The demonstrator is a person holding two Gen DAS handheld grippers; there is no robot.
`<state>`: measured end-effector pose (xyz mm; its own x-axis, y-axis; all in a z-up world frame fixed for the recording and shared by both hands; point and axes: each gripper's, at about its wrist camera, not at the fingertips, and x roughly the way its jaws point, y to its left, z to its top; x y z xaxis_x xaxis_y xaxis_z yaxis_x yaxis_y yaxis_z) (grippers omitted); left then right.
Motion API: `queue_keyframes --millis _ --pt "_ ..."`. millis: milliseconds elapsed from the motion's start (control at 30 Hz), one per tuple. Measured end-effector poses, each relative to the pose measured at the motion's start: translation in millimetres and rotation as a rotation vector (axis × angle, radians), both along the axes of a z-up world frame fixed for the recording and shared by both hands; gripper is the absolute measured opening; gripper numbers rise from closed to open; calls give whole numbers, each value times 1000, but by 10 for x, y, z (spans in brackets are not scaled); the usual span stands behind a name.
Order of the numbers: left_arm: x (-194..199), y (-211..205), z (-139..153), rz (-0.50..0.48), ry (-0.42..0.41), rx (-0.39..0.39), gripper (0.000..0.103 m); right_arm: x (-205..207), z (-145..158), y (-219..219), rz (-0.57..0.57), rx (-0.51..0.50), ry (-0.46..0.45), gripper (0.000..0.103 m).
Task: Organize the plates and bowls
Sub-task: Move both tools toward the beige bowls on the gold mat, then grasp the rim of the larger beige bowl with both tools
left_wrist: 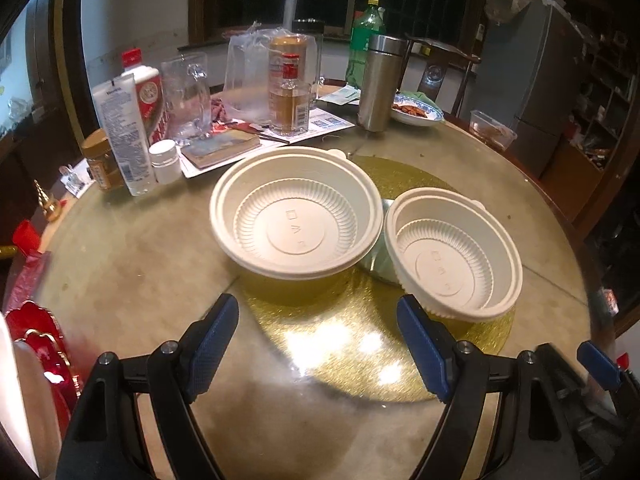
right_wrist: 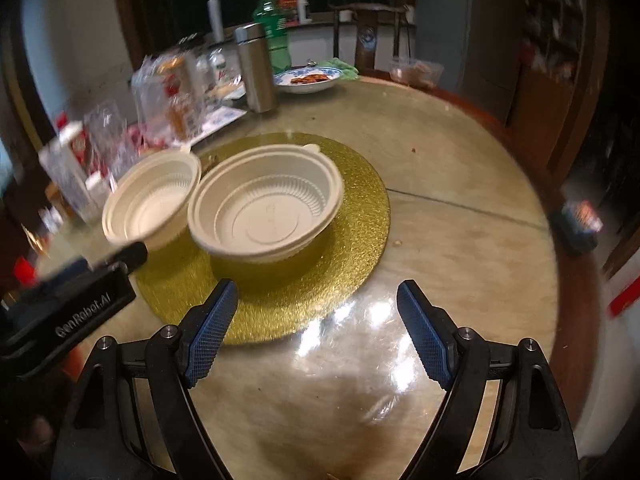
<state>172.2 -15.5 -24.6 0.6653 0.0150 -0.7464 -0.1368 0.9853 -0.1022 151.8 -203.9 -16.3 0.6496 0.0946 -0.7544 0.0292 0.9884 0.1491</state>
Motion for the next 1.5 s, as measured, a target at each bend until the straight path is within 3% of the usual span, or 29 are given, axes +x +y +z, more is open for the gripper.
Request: queue_keyframes --millis 167,267,400,567,667,833,1033,1200,1300,1367,1433,1500 --pt "161 -44 -34 -12 43 -65 82 160 -46 -445 -10 346 47 83" --pt "192 3 -40 -17 51 -85 82 250 -163 -545 -20 490 97 83" --pt "197 383 -9 129 27 -142 82 323 -284 -447 16 610 150 83" --pt "246 853 -37 323 11 -168 82 468 -446 5 156 764 261 83" --pt "305 996 -121 385 21 -179 81 550 -537 319 192 808 303 83" --pt "405 1041 -281 373 55 -222 81 740 -610 654 166 848 317 83" --pt "441 1068 -340 374 26 -211 81 979 -561 858 119 846 270 81" --pt "503 1111 -400 374 29 -218 80 1131 -665 894 76 821 287 74" --pt "515 1113 -425 361 31 -217 79 1193 -732 948 60 796 301 54" --pt "535 1108 -445 349 40 -222 69 1193 -752 965 55 768 294 54" --pt "568 1079 -486 327 59 -208 56 1199 -763 979 54 738 286 36" --pt "591 1048 -514 305 79 -195 41 1187 -763 967 53 715 274 29"
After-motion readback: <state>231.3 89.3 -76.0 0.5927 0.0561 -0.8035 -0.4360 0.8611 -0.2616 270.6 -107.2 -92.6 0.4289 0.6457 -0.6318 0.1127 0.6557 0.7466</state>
